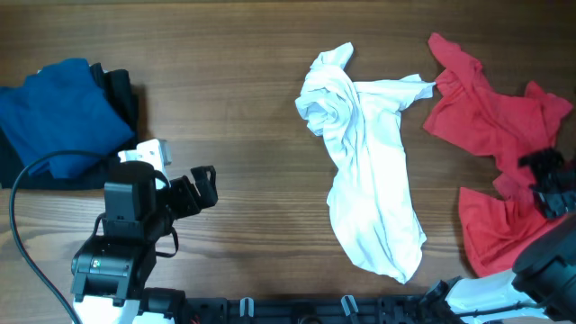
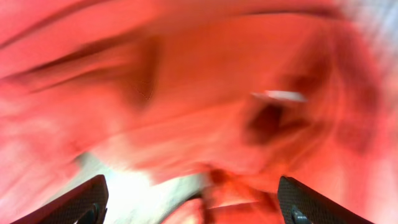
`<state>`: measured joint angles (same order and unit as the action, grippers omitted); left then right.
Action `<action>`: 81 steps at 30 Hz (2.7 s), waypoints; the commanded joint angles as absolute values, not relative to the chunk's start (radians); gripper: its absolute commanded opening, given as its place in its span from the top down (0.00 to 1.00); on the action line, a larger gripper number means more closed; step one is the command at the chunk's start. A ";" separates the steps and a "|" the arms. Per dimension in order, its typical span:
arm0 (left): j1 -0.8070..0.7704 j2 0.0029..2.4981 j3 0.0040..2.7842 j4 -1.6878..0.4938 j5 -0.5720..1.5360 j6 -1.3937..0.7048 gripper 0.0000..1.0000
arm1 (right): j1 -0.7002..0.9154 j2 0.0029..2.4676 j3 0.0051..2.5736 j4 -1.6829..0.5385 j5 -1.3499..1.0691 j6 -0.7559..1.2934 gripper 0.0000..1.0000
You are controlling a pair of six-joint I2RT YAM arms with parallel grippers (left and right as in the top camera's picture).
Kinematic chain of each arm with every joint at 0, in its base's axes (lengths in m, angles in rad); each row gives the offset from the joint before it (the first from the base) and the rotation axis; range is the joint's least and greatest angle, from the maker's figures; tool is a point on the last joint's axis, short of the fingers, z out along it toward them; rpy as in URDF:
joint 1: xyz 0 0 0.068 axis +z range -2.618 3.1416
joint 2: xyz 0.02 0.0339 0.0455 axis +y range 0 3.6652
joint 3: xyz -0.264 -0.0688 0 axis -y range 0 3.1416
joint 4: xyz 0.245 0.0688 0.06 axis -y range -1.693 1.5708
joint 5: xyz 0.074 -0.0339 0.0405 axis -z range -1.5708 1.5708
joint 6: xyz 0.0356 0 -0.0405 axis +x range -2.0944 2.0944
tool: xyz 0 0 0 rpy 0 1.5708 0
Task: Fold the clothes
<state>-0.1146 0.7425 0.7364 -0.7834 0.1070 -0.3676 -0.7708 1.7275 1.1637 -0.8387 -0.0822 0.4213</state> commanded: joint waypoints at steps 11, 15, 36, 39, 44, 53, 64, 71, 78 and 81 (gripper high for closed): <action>-0.129 0.805 0.754 -0.743 0.301 -0.356 0.11 | -0.486 1.391 1.188 -0.986 -0.382 0.099 0.09; -0.206 0.901 0.754 -0.736 0.307 -0.389 0.11 | -0.395 1.318 1.187 -1.025 -0.347 0.078 0.09; -0.799 1.572 0.754 -0.162 0.306 -0.797 0.14 | -0.344 1.258 1.187 -1.068 -0.202 0.112 0.08; -0.849 1.638 0.754 -0.086 0.306 -0.798 0.16 | -0.344 1.258 1.187 -1.068 -0.202 0.112 0.08; -0.912 1.735 0.754 -0.001 0.294 -0.802 0.17 | -0.344 1.258 1.187 -1.069 -0.202 0.112 0.07; -0.954 1.775 0.754 0.118 0.295 -0.846 0.49 | -0.344 1.258 1.187 -1.071 -0.202 0.112 0.07; -0.857 1.704 0.754 -0.197 0.224 -0.830 0.96 | -0.344 1.258 1.187 -1.071 -0.202 0.111 0.07; -0.507 1.382 0.754 -0.525 0.001 -0.647 0.96 | -0.344 1.258 1.186 -1.071 -0.202 0.111 0.06; -0.007 1.060 0.754 -0.452 -0.013 -0.578 0.96 | -0.344 1.259 1.185 -1.071 -0.202 0.111 0.05; 0.118 1.025 0.754 -0.457 0.054 -0.583 0.33 | -0.344 1.259 1.185 -1.071 -0.202 0.111 0.05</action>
